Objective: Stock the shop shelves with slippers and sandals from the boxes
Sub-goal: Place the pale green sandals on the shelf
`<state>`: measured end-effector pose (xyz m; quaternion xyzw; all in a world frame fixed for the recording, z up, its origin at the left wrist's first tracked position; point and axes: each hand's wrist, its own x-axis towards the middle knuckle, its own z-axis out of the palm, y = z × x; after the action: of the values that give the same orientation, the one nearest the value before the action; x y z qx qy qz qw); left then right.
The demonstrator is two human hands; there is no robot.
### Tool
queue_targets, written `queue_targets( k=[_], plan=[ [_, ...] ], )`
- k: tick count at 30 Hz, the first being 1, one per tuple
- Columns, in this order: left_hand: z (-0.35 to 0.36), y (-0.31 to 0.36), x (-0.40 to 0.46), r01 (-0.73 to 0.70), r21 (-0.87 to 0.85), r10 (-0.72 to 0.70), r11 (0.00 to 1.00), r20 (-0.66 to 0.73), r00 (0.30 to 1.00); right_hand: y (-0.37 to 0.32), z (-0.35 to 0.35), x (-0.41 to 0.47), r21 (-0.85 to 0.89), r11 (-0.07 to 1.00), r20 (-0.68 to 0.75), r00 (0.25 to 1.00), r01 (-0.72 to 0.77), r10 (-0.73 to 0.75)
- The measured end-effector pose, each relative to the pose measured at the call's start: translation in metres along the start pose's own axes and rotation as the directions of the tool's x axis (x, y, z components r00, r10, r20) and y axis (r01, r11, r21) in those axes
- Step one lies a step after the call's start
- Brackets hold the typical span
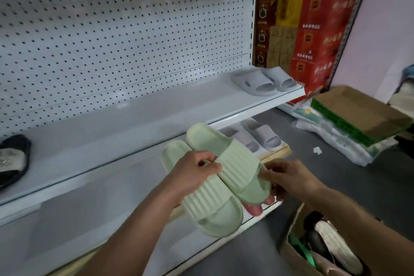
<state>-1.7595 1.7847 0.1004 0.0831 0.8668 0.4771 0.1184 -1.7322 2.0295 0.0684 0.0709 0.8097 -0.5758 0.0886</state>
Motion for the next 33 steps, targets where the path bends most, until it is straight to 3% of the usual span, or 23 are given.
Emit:
queue_targets(
  k=[7,18,24,33],
  plan=[
    [-0.044,0.031,0.041,-0.096,0.07,0.093,0.993,0.048,0.995,-0.04,-0.003,0.047,0.01,0.999,-0.054,0.998,0.03,-0.03],
    [-0.087,0.049,0.138,0.027,0.166,0.001,0.986,-0.165,0.986,-0.088,-0.026,0.185,0.097,0.995,-0.038,0.999,0.002,0.002],
    [-0.107,0.033,0.168,0.054,0.134,-0.025,0.99,-0.205,0.979,-0.111,-0.013,0.252,-0.002,0.999,0.001,0.999,-0.045,0.045],
    [-0.135,0.021,0.214,0.038,0.2,0.004,0.979,-0.201,0.979,-0.11,0.009,0.272,-0.182,0.981,0.001,0.998,-0.062,0.063]
  ],
)
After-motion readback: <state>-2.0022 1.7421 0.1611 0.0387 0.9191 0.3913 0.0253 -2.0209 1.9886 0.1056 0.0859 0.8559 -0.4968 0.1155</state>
